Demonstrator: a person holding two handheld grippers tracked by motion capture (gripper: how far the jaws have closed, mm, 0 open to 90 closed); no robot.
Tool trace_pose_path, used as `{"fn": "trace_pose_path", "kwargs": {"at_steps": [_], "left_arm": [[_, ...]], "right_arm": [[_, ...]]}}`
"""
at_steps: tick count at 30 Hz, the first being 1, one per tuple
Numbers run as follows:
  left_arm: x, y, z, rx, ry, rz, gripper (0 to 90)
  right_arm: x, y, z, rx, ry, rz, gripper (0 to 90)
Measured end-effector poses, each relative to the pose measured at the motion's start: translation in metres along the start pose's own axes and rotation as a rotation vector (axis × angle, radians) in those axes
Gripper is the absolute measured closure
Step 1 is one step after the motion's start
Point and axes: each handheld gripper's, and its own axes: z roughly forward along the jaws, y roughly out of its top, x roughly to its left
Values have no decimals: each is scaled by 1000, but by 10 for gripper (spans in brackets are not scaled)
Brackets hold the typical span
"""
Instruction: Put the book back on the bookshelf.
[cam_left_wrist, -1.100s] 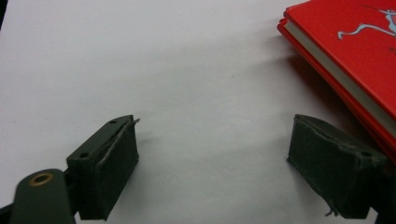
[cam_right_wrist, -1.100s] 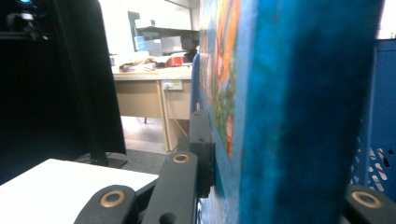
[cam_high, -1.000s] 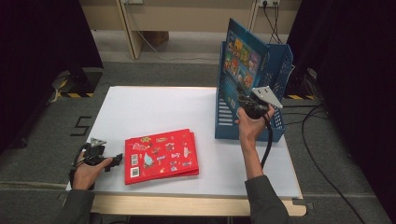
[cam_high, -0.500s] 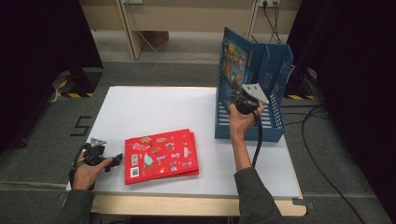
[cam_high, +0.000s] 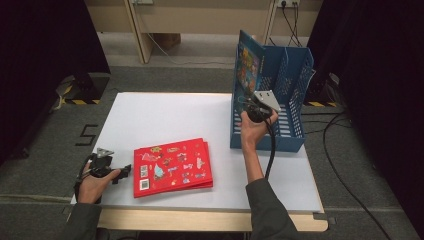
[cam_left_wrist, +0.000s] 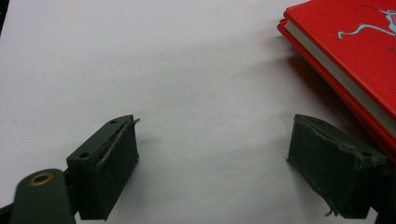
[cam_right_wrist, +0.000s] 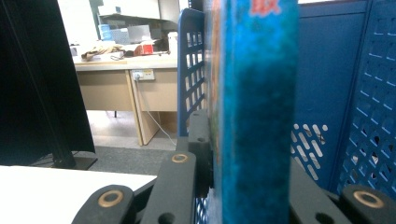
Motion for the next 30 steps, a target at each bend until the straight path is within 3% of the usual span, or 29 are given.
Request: {"fn": "trace_pose_path", "kwargs": {"at_steps": [3,7,10,14,16,30], "left_arm": [[0,0,0,1,0,0,145],[0,0,0,2,1,0,145],[0,0,0,1,1,0,145],[0,0,0,2,2,0,144],[0,0,0,3,0,0,145],[0,0,0,5,3,0,145]], "right_arm": [[0,0,0,-1,-1,-13,812],[1,-1,-1,-7,3,32,807],[5,-1,0,-26,-18,7,813],[5,0,0,-71,-40,49,815],[5,2,0,-89,-53,41,815],[19,-5,7,-60,-61,-27,807]]}}
